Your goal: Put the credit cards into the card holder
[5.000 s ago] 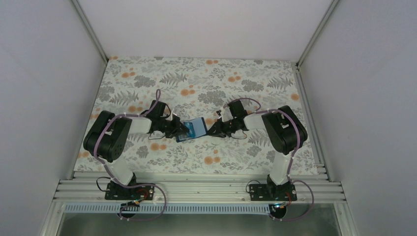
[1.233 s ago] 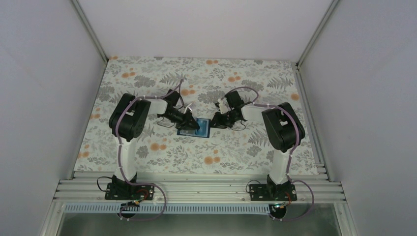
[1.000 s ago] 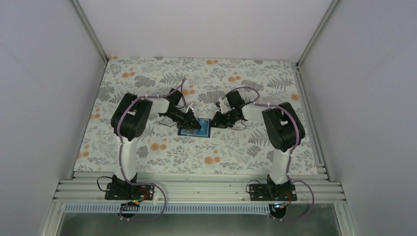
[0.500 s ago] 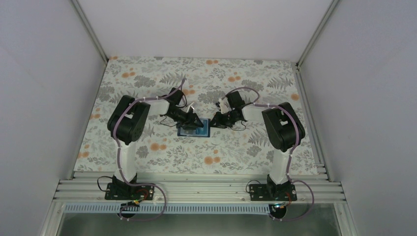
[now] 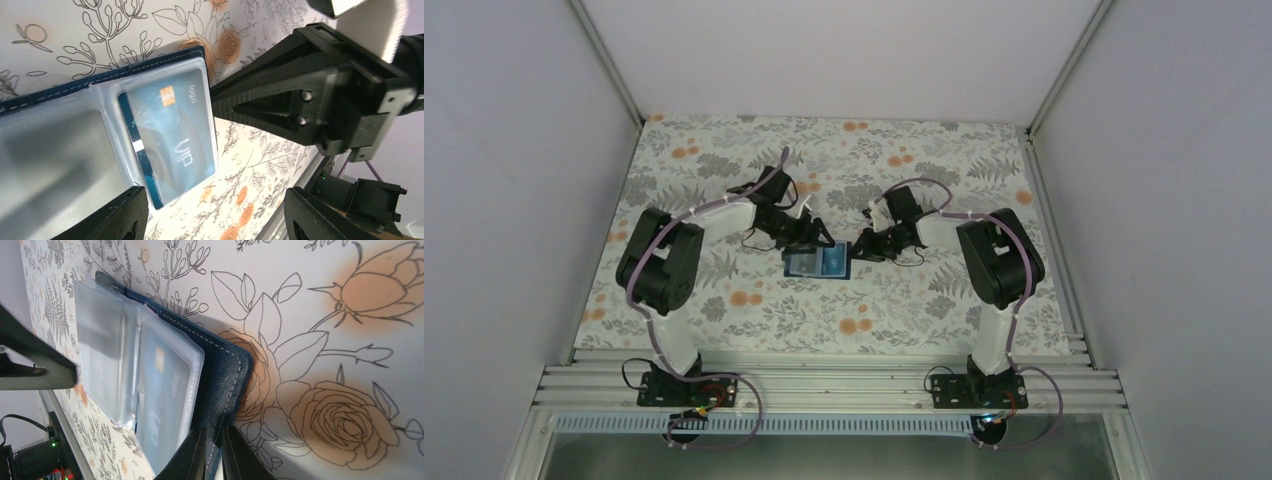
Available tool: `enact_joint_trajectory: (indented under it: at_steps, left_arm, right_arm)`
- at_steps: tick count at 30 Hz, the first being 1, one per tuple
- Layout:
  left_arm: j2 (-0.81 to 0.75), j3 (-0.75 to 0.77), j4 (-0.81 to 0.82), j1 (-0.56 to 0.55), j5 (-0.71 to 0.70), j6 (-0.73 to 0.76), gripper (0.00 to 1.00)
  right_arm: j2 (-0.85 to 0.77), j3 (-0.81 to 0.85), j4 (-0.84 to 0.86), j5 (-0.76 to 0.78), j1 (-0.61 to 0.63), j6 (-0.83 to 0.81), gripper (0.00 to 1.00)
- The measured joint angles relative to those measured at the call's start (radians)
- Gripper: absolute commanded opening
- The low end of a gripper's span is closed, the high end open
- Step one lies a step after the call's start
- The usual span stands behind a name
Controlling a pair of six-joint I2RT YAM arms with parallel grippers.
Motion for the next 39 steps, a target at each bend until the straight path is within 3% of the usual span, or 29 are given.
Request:
enact_joint_trajectory:
  at_steps: [8, 14, 25, 39]
  left_arm:
    - [-0.173, -0.027, -0.077, 0.015, -0.188, 0.005, 0.76]
    - [-0.29, -0.125, -0.087, 0.086, -0.307, 0.026, 0.72]
    - [-0.241, -0.189, -0.053, 0.108, -0.482, 0.085, 0.39]
    - [-0.152, -0.19, -0.026, 0.078, -0.575, 0.136, 0.4]
  right_arm:
    - [-0.004, -0.006, 0.0, -0.001, 0.001, 0.0, 0.13]
    - [-0.007, -0.009, 0.0, 0.0, 0.001, 0.002, 0.14]
    - [-0.011, -0.014, 0.0, -0.001, 0.001, 0.004, 0.14]
    - [-0.012, -0.015, -0.001, -0.001, 0.002, 0.004, 0.14]
